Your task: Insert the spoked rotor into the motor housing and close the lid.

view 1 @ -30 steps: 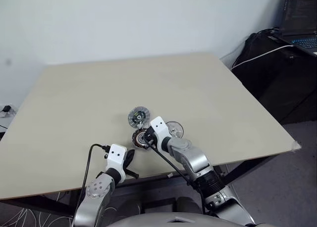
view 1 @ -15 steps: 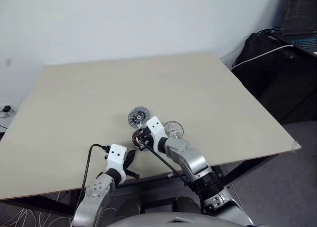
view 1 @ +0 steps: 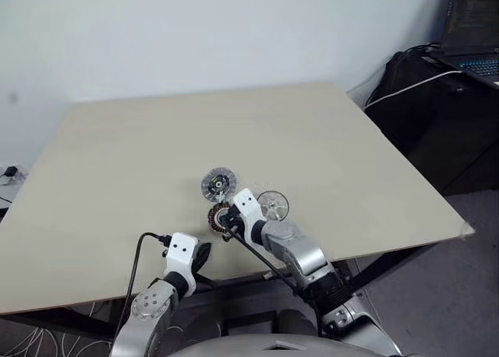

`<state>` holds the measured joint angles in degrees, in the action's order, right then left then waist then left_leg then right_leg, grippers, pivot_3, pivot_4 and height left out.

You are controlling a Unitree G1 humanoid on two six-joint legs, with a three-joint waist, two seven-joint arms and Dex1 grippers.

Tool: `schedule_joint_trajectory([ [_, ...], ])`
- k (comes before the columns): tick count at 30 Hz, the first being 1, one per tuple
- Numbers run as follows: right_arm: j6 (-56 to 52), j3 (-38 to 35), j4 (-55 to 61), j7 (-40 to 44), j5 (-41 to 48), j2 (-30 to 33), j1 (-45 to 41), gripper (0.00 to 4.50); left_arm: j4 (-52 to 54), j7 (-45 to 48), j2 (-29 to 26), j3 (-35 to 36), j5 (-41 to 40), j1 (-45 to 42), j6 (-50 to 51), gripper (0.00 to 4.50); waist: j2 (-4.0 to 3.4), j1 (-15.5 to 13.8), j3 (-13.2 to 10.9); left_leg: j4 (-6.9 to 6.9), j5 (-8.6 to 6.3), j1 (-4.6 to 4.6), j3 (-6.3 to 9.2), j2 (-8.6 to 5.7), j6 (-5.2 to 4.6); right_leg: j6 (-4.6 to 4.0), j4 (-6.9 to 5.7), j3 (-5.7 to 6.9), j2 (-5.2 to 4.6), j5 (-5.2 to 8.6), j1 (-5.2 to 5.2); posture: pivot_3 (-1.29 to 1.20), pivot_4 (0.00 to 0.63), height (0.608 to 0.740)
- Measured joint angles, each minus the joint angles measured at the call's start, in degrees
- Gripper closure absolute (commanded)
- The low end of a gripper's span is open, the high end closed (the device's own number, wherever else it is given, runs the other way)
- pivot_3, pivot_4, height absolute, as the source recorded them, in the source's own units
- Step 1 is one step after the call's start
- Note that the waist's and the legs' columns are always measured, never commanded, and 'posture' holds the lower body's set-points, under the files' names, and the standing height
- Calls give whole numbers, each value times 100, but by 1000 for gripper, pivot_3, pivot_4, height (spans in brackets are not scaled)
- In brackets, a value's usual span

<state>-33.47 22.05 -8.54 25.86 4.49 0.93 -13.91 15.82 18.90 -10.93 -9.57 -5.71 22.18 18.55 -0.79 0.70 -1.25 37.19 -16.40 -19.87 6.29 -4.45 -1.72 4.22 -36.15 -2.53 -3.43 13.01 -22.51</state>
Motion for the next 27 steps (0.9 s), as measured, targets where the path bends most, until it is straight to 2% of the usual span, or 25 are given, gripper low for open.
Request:
schedule_joint_trajectory([
  [7, -156, -12, 505, 160, 68, 263, 334, 4461, 4, 3, -16, 2, -3, -3, 12, 4500, -3, -4, 2, 1, 0, 2, 0, 0, 0, 28, 0, 1, -1, 17, 2, 0, 0, 740],
  [17, 49, -123, 546, -89, 132, -117, 78, 4461, -11, 114, -39, 0, -6, -33, 0, 4500, -3, -1, -1, 0, -1, 0, 1, 0, 1, 27, 0, 0, -1, 16, 0, 0, 0, 740],
  [27, 245, -207, -149, -362, -13, -293, -271, 4461, -236, 169, -43, 8, -8, 23, -153, 4500, -5, 1, -2, -2, 0, 0, 0, 0, 1, -3, 0, 0, 1, -1, -2, 0, 0, 740],
])
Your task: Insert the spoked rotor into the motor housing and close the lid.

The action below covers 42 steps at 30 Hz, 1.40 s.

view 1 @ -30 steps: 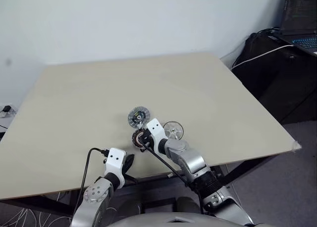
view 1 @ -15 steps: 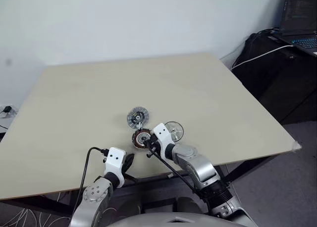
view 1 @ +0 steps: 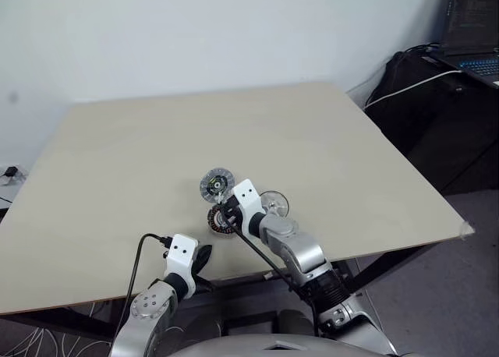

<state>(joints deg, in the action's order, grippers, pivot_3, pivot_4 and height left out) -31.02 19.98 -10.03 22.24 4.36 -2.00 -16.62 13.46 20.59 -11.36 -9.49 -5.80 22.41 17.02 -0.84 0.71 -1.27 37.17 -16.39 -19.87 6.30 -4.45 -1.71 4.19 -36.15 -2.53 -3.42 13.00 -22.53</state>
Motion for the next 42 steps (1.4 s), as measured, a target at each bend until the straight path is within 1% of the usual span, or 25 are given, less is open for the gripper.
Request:
schedule_joint_trajectory([
  [6, 58, 86, -270, 101, -102, 156, 101, 4461, -4, -2, 7, 2, 0, 5, -27, 4500, -2, 2, -1, -1, 0, 0, 0, 0, 0, 0, 0, 0, 0, 0, 0, 0, 0, 740],
  [10, 31, 173, -107, 283, -100, 280, 231, 4461, -16, -2, 12, 7, 0, 9, -41, 4500, -6, 1, 3, 0, 0, 4, 0, 0, 0, 4, 0, 1, -1, 4, 5, 0, 0, 740],
  [12, 0, 235, -9, 347, -107, 355, 287, 4461, -32, -2, 9, 18, 0, 12, -42, 4500, -7, -1, 5, 0, 0, 5, 0, 0, 0, 28, 0, 0, -1, 18, 6, 0, 0, 740],
  [16, -20, 223, 114, 351, -131, 411, 368, 4461, -149, 5, 7, 21, 0, -4, -96, 4500, -8, -1, 11, 0, 0, 8, 0, 0, 0, 30, -1, 0, -2, 19, 8, 0, 0, 740],
  [24, 156, -22, 55, 99, -145, 322, 326, 4461, -404, 72, 0, 68, -1, -58, -265, 4500, -8, -2, 8, 0, 0, 4, 0, 0, 0, 26, -1, 0, -1, 17, 3, 0, 0, 740],
  [28, 498, -101, 56, -73, -196, 293, 273, 4461, -458, 75, 1, 107, -1, -63, -372, 4500, -8, -1, 8, -2, 0, 4, 0, 0, 0, 2, -1, 0, -1, 2, 2, 0, 0, 740],
  [32, 855, -364, 294, -263, -156, 275, 346, 4461, -458, 45, 56, 122, 0, -54, -435, 4500, -5, -11, 5, -2, 0, 2, 0, -1, 0, 3, 1, 0, -3, 3, 3, 0, 0, 740],
  [34, 837, -563, 623, -231, 29, 308, 473, 4091, -456, 24, 76, 122, 0, -55, -462, 4500, -4, -10, 4, -2, 0, 1, 2, -1, 0, 3, 1, 1, -3, 3, 3, 0, 0, 740],
  [36, 693, -801, 1172, -162, 237, 488, 743, 3660, -417, 0, 105, 108, 1, -39, -461, 4500, -3, -22, 4, -2, -1, -3, 5, -1, -3, 5, 6, 4, -4, 4, 3, 0, 0, 740],
  [38, 518, -1097, 1645, -144, 383, 755, 1044, 3010, -379, -18, 102, 103, 3, 3, -447, 4500, -4, -29, 3, -1, -2, -5, 4, -2, -6, 7, 9, 3, -6, 5, 4, 0, 0, 740],
  [39, 421, -1258, 1777, -162, 423, 865, 1152, 2664, -366, -24, 102, 101, 3, 10, -424, 4500, -2, -28, 2, -1, -2, -5, 3, -2, -6, 32, 9, 2, -6, 20, 4, 0, 0, 740],
  [42, 169, -1766, 2021, -264, 619, 1062, 1410, 1713, -332, -17, 96, 77, 0, -9, -340, 4500, -5, -12, -2, 0, -2, -3, 2, 4, -5, 33, 7, 3, -3, 21, 3, 0, 0, 740],
])
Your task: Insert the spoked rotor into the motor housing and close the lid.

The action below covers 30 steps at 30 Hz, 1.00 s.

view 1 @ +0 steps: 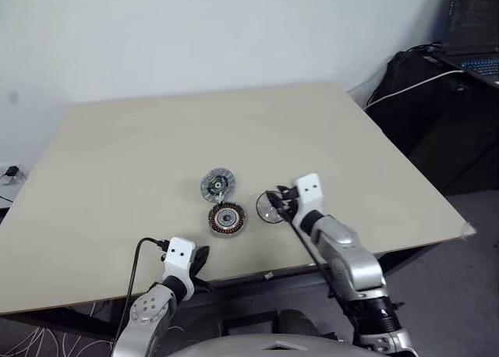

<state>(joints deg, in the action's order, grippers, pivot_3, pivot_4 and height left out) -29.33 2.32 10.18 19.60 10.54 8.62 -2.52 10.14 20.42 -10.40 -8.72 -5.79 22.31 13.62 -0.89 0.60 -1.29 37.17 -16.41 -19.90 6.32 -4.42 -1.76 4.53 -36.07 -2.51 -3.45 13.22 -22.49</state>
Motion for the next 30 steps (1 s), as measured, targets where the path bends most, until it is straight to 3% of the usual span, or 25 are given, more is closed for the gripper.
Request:
schedule_joint_trajectory([
  [5, -332, -575, 94, -113, 354, 60, 240, 110, 121, 60, -15, -39, -42, -71, 121, 4500, -4, 5, -3, 2, 1, 0, -4, 1, 0, 1, -1, -2, -1, 0, 0, 0, 0, 740],
  [6, -407, -666, 94, -135, 446, 4, 251, 21, 136, 70, -21, -40, -62, -80, 130, 4500, -4, 4, -4, 2, 1, 0, -3, 1, 0, 1, -1, -2, -1, 0, 0, 0, 0, 740],
  [18, -1374, -1174, -400, -563, 1508, -868, 6, 21, 142, 83, -96, -42, -149, -41, 204, 4500, -13, 0, -9, 1, 1, -2, -2, -1, 0, 0, 0, -2, -4, -1, -1, 0, 0, 740],
  [30, -1431, -1317, -798, -680, 1725, -893, -316, 21, 478, -24, -93, -53, -160, 38, 340, 4500, -26, 5, -16, -1, 1, -3, -2, -2, -1, -1, 0, -2, -3, -1, -2, 0, 0, 740],
])
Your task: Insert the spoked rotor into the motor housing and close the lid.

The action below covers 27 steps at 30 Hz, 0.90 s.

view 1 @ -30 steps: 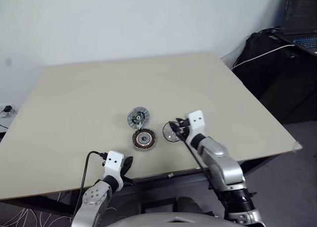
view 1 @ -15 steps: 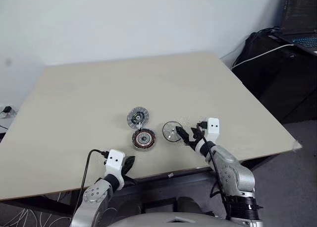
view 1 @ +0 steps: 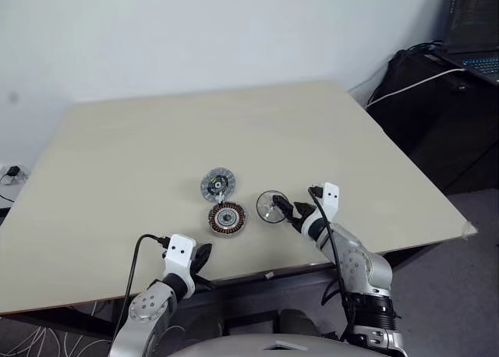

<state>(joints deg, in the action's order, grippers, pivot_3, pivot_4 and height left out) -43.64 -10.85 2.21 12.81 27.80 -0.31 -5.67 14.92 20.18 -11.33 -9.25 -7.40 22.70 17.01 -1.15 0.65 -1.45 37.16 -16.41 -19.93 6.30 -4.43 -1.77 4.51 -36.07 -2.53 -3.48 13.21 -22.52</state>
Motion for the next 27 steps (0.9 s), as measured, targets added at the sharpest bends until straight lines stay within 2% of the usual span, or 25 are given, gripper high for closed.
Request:
schedule_joint_trajectory([
  [18, -578, -95, -193, 223, 655, -25, -30, 21, 99, -45, 1, -32, -2, -54, 148, 4500, -5, 1, -3, 0, 0, 0, 0, 0, -1, 0, 0, 0, 0, 0, 0, 0, 0, 740],
  [26, -654, -91, -195, 188, 683, -49, -3, 21, 99, -45, 2, -33, -1, -55, 146, 4500, -6, 1, -4, 0, 0, 0, 0, 0, 0, 0, 0, 0, 0, 0, 0, 0, 0, 740],
  [27, -650, -97, -195, 170, 682, -65, -3, 198, 99, -46, 2, -33, -1, -55, 144, 4500, -6, 2, -3, 0, 0, 0, 0, 0, 0, 0, 0, 0, 0, 0, 0, 0, 0, 740],
])
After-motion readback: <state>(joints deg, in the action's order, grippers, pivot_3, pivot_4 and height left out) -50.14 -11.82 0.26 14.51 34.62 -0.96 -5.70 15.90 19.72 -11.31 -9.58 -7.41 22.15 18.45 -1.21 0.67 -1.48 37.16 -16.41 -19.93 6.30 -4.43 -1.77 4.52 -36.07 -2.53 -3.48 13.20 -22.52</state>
